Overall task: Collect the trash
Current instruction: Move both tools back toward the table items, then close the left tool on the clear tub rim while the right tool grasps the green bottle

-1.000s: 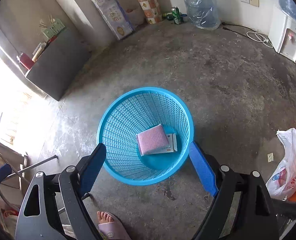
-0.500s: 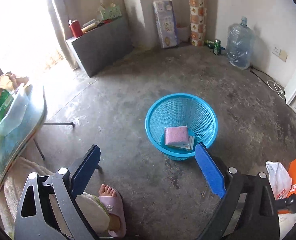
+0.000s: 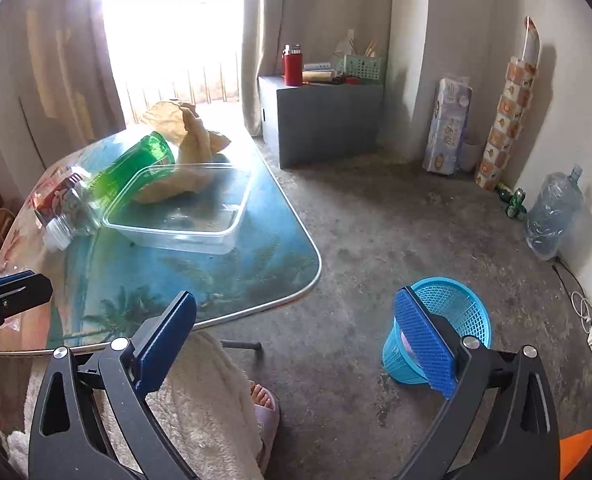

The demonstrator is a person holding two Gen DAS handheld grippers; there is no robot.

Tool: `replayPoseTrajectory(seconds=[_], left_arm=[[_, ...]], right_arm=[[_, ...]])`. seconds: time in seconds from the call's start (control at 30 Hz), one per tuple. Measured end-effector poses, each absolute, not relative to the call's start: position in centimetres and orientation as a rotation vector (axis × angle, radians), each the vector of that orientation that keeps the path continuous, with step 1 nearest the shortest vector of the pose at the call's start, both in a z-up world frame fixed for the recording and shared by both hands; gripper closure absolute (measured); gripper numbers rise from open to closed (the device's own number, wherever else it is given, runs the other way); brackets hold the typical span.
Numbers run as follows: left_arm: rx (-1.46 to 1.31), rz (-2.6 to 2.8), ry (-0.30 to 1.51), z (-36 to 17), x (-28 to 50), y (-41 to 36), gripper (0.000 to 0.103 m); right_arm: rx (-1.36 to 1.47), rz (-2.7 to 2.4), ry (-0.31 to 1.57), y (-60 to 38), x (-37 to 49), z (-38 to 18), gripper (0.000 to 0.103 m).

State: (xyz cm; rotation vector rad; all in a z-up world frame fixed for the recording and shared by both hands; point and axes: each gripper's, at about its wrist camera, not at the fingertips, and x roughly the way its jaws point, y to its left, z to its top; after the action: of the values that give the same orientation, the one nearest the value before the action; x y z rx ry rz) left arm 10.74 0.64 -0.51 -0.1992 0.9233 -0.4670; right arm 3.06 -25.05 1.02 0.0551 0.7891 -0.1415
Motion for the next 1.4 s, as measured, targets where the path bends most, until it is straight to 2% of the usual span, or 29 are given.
replayPoseTrajectory(seconds=[0.33,0.53,0.77,0.83,0.9,1.0,1.07,1.27,1.4], left_arm=[[-0.272,-0.489,0.864,0.4,12.7,3.5,0.008],[-0.199,-0.558,0.814,1.2,15.1,1.5,0.009],[-0.191,-0.551,0.847,0.1,18.9,-1.4,0.009],[-0.173,-0.533,0.849,-0.3,19.4,-2.1,0.019],[-0.143,-0.496,0.891,-1.1,20.0,-2.9,0.039],[-0.153,-0.480,0.954,-2.2,20.9,-3.4,0.058],[-0.152,-0.472,0.979,-2.7,21.2,-3.8,0.065],[-0.162,-0.438,1.034,-3.9,21.1,-3.9,0.095],[-0.172,-0.414,1.029,-3.8,19.7,-2.7,0.098]], right_arm=[[0.051,-0.066,0.801,-22.2,5.0,2.1,0.007],[0.122,-0.017,0.786,-23.6,6.0,2.3,0.007],[0.234,-0.041,0.825,-25.6,7.4,1.8,0.007],[0.244,-0.047,0.824,-26.1,7.4,1.6,0.007],[0.258,-0.054,0.827,-26.5,7.4,1.4,0.007],[0.281,-0.057,0.832,-27.0,7.3,0.9,0.007],[0.293,-0.058,0.832,-27.4,7.1,0.7,0.007],[0.321,-0.061,0.828,-28.3,6.5,0.3,0.007],[0.332,-0.063,0.823,-28.7,6.2,0.3,0.007]])
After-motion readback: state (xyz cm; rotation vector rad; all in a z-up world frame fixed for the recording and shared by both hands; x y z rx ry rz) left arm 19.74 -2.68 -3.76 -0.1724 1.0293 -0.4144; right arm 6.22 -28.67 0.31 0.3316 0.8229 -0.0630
